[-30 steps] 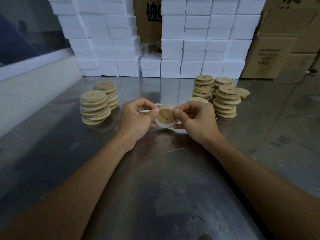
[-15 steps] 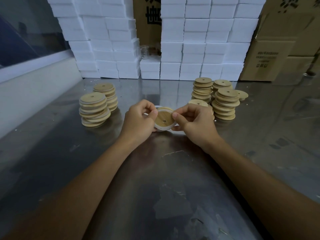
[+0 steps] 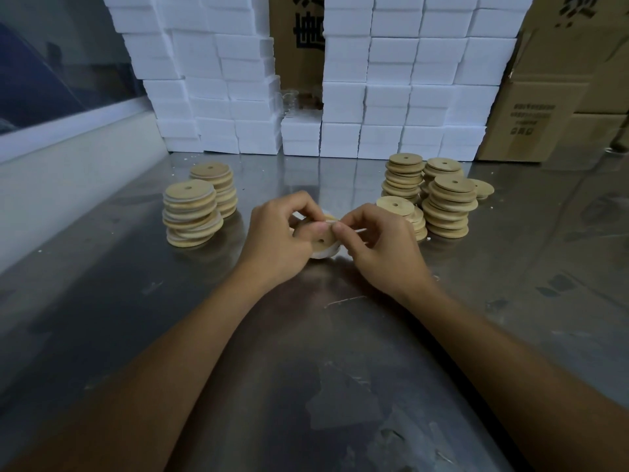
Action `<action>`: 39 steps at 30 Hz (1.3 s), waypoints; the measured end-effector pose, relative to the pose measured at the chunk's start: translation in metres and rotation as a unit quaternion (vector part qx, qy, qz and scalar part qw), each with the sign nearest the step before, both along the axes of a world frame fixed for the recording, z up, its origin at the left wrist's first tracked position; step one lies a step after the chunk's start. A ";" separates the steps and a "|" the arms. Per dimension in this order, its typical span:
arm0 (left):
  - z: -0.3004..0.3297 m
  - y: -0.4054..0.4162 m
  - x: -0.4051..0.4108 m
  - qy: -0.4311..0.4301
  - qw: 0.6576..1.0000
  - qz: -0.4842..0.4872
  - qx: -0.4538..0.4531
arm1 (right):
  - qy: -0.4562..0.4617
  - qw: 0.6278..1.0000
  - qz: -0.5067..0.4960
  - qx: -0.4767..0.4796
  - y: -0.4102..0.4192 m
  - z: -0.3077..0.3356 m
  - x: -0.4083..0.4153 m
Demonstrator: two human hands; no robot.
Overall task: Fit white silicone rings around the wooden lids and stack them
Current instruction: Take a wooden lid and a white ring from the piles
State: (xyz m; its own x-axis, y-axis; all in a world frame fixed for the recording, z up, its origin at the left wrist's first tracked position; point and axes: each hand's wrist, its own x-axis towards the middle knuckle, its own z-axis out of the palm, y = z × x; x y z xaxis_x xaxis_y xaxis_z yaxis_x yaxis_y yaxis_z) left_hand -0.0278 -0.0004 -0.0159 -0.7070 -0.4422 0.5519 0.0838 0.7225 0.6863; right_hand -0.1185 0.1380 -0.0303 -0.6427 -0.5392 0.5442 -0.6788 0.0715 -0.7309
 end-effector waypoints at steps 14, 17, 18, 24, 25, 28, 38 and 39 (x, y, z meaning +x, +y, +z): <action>0.000 -0.010 0.001 -0.011 0.986 -0.004 0.164 | -0.129 0.991 0.018 0.021 -0.002 0.002 -0.002; -0.006 -0.006 -0.002 0.009 0.964 0.010 0.267 | -0.138 0.990 0.042 0.004 -0.001 0.002 0.000; -0.007 -0.004 -0.003 0.014 0.955 0.010 0.295 | -0.142 0.989 0.044 -0.005 -0.001 0.002 0.000; -0.002 -0.003 -0.002 -0.010 0.995 -0.033 0.089 | -0.053 0.997 -0.015 -0.059 0.001 0.001 0.001; -0.001 -0.003 -0.001 -0.028 0.999 -0.029 0.022 | -0.021 0.998 -0.021 -0.054 0.001 0.001 0.000; -0.003 -0.001 0.000 -0.041 0.999 -0.029 -0.007 | 0.022 0.999 -0.020 -0.043 0.002 0.002 0.000; -0.008 -0.007 -0.003 -0.068 0.997 -0.021 -0.015 | -0.180 0.982 0.021 -0.052 0.002 0.006 -0.004; -0.008 -0.008 -0.004 -0.071 0.997 -0.026 -0.006 | -0.188 0.980 0.026 -0.058 0.003 0.006 -0.004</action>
